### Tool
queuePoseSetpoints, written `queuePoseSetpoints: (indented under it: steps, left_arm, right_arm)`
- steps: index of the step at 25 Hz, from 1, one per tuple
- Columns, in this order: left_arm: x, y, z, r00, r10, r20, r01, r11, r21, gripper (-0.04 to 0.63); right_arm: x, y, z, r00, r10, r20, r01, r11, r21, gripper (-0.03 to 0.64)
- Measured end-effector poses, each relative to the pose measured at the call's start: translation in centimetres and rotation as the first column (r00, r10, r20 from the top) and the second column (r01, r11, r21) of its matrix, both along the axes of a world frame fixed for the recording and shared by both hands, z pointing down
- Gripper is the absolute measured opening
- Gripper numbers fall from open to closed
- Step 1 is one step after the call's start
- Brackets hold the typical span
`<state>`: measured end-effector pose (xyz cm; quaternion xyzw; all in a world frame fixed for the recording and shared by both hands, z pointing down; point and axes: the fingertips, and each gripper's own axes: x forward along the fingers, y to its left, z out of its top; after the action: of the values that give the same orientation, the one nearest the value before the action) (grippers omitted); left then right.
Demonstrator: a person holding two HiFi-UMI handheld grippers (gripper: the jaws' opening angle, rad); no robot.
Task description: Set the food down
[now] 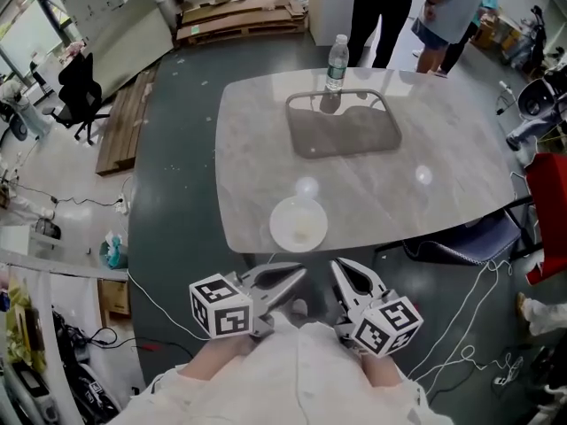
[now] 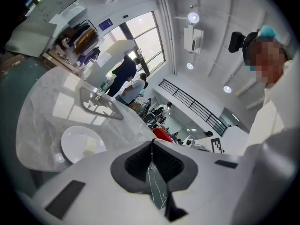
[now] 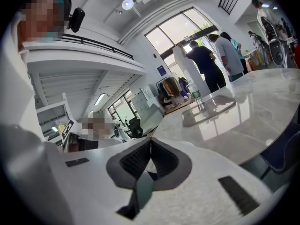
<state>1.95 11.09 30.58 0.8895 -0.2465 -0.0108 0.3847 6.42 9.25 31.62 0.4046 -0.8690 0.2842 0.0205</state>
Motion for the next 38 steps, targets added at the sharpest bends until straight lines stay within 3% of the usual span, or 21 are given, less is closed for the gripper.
queuePoseSetpoints:
  steps: [9, 21, 26, 33, 38]
  left_arm:
    - [-0.3, -3.1, 1.0, 0.995, 0.094, 0.028, -0.093, 0.996, -0.012, 0.02]
    - [-2.2, -8.2, 3.3, 0.993, 0.118, 0.003, -0.118, 0.99, -0.083, 0.02]
    - [-3.9, -10.9, 3.8, 0.997, 0.078, 0.026, -0.077, 0.995, -0.059, 0.02]
    - [-4.0, -11.0, 5.2, 0.978, 0.197, 0.06, -0.193, 0.978, -0.079, 0.02]
    - [-4.3, -11.4, 6.2, 0.976, 0.203, 0.082, -0.195, 0.976, -0.095, 0.02]
  right_arm:
    - [-1.2, -3.0, 1.7, 0.999, 0.044, -0.009, -0.044, 0.997, -0.055, 0.003]
    - [-2.4, -7.6, 4.0, 0.996, 0.081, -0.025, -0.083, 0.989, -0.122, 0.003]
    - [-3.4, -8.9, 4.4, 0.996, 0.09, -0.019, -0.092, 0.985, -0.148, 0.003]
    - [-4.5, -9.7, 5.2, 0.99, 0.144, -0.007, -0.143, 0.974, -0.174, 0.003]
    - [-4.3, -10.3, 5.3, 0.989, 0.151, -0.007, -0.15, 0.974, -0.173, 0.002]
